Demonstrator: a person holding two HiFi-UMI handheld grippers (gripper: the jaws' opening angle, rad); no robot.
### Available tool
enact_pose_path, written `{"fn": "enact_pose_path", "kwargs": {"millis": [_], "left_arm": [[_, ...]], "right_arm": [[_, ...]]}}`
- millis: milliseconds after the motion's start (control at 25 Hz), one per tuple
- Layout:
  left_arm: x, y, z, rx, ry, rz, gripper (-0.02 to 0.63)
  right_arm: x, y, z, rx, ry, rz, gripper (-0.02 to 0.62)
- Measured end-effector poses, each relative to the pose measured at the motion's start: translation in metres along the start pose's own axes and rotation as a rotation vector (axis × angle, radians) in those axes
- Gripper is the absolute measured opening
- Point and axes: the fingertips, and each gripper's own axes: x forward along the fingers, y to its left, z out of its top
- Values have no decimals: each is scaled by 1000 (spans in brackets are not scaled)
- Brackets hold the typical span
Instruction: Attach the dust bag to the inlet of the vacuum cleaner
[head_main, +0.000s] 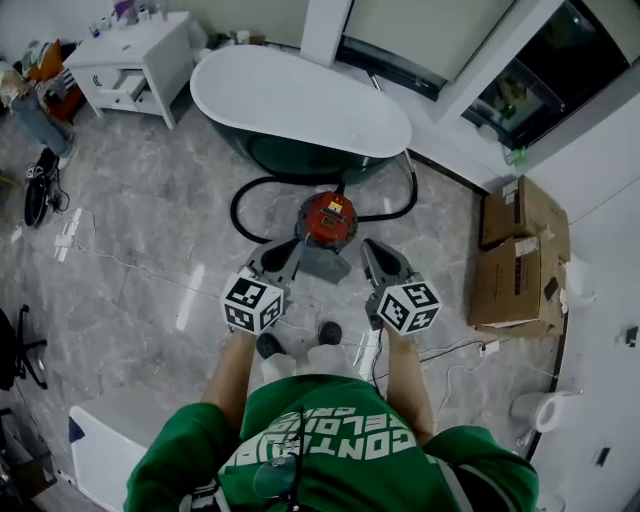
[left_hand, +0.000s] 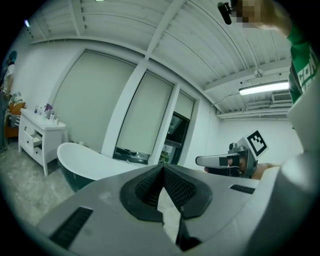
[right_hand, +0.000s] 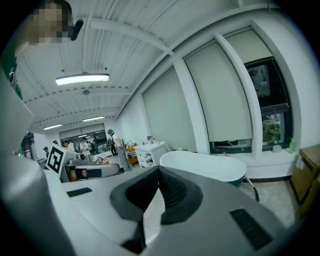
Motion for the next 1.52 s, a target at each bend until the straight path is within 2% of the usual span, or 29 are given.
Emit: {"fn": "enact_pose_path", "kwargs": {"millis": [280,520,640,840,1080,1520], "left_arm": [[-23,-18,10,41,-13,57,5],[-39,-32,21,73,-32,153,5],[-38,-48,26,65,-65,203,5],[-8,-92,11,38,-66,239,5],[44,-163,-13,53,-40,189,5],[117,-242,-27,67,-27,108,5]], "right_arm": [[5,29,10,-156,16,52,9],[-1,47,16,-242,7,166,9],[-21,40,14,-288,18,211,9],[-64,-8,7,-308,32,212,9],[-113,-73,2,-263,12,160,9],[-179,-154,-3,-229,-17,87,9]]}}
